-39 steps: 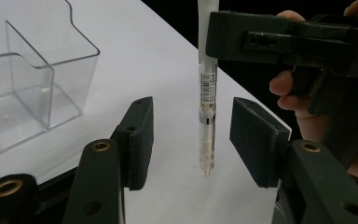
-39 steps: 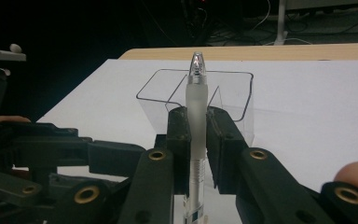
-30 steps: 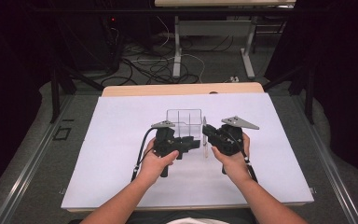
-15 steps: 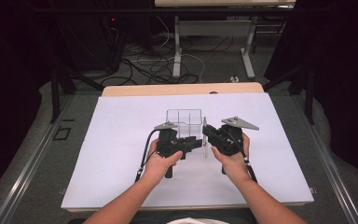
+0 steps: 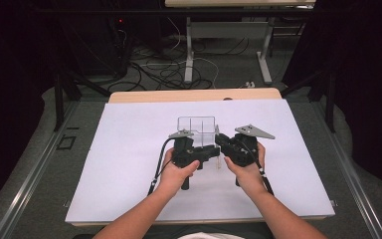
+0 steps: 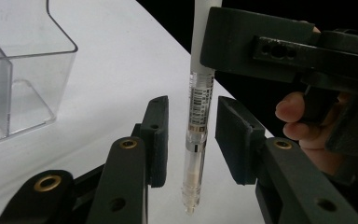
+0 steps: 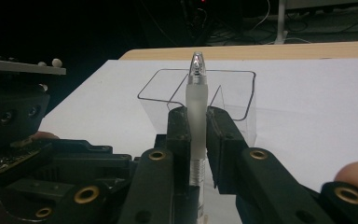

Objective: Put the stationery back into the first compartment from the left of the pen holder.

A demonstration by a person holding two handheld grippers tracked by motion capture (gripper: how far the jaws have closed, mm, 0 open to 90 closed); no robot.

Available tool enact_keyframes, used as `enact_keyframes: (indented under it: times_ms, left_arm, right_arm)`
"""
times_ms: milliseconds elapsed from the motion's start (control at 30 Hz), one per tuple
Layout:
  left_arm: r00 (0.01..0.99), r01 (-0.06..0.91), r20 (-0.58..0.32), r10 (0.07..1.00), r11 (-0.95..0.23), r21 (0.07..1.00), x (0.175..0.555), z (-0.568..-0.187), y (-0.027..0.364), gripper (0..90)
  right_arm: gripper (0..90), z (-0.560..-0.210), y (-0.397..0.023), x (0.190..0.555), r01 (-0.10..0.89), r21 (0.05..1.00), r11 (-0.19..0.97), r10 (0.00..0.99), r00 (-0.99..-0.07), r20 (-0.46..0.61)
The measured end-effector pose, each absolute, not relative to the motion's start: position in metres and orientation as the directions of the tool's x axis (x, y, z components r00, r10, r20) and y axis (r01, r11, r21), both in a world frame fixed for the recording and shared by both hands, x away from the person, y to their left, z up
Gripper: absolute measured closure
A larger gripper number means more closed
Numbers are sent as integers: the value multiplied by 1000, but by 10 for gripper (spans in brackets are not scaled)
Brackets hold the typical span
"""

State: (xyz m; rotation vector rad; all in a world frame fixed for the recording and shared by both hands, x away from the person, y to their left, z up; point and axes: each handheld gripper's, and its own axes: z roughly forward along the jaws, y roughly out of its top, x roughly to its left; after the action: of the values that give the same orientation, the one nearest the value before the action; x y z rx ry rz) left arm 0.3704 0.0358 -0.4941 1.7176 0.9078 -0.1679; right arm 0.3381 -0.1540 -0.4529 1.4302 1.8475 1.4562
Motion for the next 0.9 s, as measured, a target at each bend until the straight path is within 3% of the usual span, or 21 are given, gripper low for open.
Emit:
enact_keyframes:
  times_ms: [467,900]
  left_arm:
    - [693,650,-544,474,-83,756,374,-495,34,784]
    - [684,663,-560,468,-76,745,373,-495,37,793]
  right_arm:
    - [798,-455,-150,338,474,879,-46,865,-422,272]
    - [770,-455,-149,338,482,875,-41,858,-432,277]
